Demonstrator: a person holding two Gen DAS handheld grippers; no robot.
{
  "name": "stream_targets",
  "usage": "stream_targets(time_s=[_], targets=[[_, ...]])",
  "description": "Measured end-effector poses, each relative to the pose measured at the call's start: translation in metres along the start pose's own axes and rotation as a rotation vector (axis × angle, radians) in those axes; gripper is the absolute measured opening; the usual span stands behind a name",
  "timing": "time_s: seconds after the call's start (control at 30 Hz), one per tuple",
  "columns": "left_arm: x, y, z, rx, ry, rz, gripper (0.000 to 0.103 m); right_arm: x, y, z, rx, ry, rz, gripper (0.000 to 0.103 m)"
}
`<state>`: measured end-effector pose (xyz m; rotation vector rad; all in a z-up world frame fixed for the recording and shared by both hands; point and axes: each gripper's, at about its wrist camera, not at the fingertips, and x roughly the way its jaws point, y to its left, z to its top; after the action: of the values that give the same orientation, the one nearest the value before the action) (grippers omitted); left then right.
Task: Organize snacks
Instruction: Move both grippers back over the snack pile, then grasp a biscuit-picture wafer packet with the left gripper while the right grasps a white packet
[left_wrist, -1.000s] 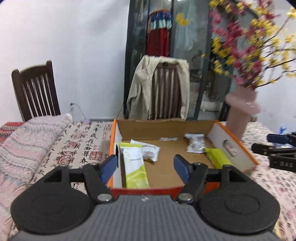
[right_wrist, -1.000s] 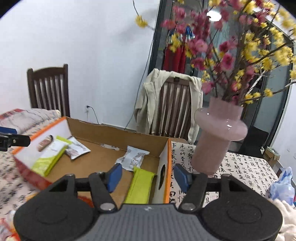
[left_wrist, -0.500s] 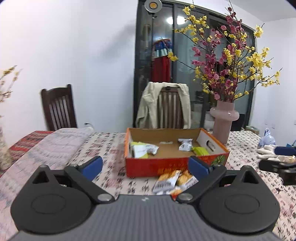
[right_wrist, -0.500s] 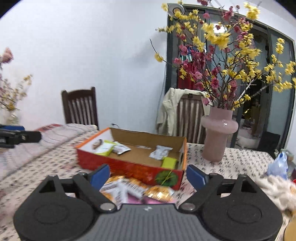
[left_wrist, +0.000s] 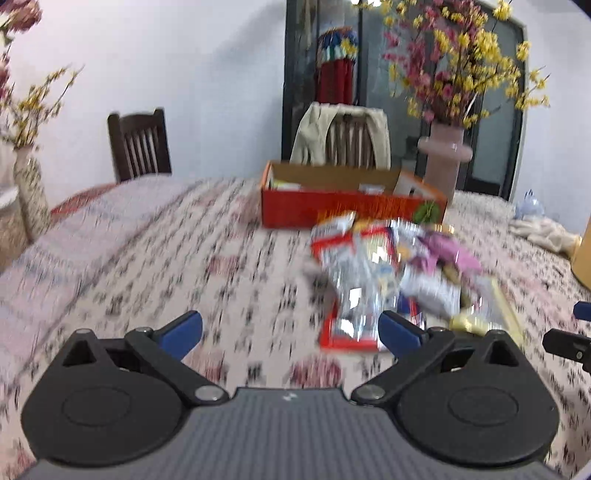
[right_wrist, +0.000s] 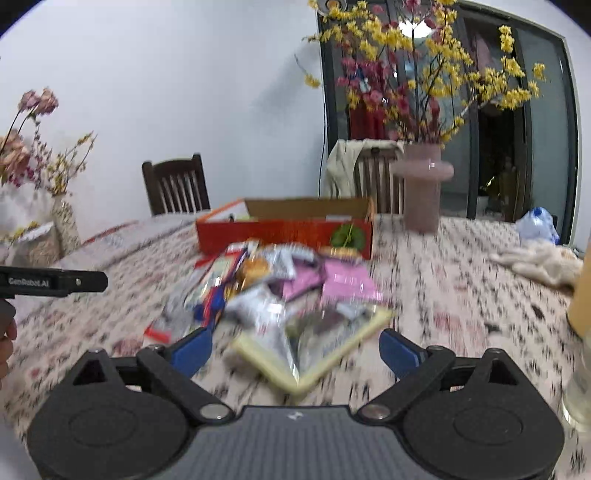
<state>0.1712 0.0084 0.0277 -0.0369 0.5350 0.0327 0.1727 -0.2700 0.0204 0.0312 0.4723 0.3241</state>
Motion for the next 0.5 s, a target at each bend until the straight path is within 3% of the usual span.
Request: stream_targets(time_s=[0.17,0.5], targets=[[-0.003,0.0,-0.023,-0.014,0.068,-0.009,0.103,-0.01,0.007,-0.024,-0.002,0.029,0.01,0.097],[0.008,-0.002,-0.018,-0.003,0.078,-0.022,0.103,-0.001,0.006,-0.024,0.01,0.046,0.015,0.097]])
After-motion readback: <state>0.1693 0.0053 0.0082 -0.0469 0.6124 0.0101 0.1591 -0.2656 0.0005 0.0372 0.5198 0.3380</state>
